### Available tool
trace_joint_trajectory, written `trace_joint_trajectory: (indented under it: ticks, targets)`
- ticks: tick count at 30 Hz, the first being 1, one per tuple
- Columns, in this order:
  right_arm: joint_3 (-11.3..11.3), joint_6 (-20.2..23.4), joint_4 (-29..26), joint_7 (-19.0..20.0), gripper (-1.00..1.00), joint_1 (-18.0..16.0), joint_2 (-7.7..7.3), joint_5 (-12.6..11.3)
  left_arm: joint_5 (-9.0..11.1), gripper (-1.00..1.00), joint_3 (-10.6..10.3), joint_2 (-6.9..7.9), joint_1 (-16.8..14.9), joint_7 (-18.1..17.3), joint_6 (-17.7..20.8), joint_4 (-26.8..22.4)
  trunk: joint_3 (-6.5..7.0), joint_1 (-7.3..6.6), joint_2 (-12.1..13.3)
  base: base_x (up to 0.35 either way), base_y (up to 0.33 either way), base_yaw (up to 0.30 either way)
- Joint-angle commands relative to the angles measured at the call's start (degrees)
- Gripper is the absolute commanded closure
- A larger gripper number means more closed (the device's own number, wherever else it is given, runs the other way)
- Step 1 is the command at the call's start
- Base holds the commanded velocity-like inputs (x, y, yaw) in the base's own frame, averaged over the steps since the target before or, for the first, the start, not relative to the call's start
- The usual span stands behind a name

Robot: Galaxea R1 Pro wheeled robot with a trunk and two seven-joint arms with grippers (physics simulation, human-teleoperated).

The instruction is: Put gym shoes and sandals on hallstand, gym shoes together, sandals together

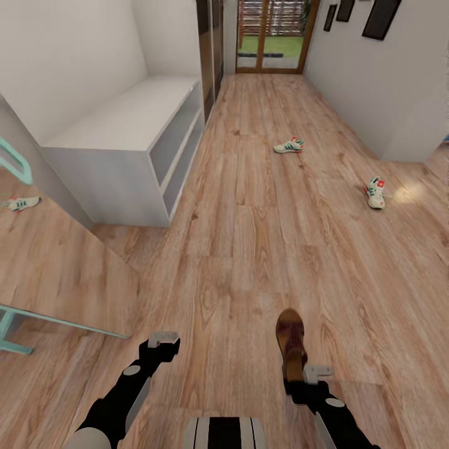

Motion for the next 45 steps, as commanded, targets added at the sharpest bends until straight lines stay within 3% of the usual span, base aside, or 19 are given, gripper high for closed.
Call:
trace_joint_trajectory:
  ticks: [1,16,22,34,45]
  targets:
    - [-0.01,0.35,-0.1,-0.1,1.0,0.0,-0.01,-0.18,-0.04,-1.0,0.03,0.0,0.0,-0.13,0.23,-0.06,0.29,-0.03,0.0,0.0,0.0,0.0]
    - [-0.02,0.34,-0.02,-0.13,1.0,0.0,-0.14,-0.19,0.03,-1.0,-0.01,0.0,0.0,-0.13,0.14,0.0,5.03,-0.42,0.2,0.0,0.0,0.0]
    - [-0.02,0.34,0.1,-0.14,1.0,0.03,-0.19,-0.22,0.05,-1.0,0.02,0.0,0.0,-0.12,0.14,0.0,6.68,-1.74,2.61,0.0,0.0,0.0]
    - [-0.02,0.34,0.12,-0.19,1.0,0.03,-0.2,-0.22,0.02,-1.0,-0.05,0.0,0.0,-0.05,0.12,0.0,7.79,-1.74,2.61,0.0,0.0,0.0]
    - [-0.06,0.34,0.07,-0.18,1.0,0.03,-0.26,-0.22,0.05,-1.0,-0.21,-0.08,0.0,-0.06,0.14,0.0,7.98,-1.74,2.61,-0.13,-0.094,0.0]
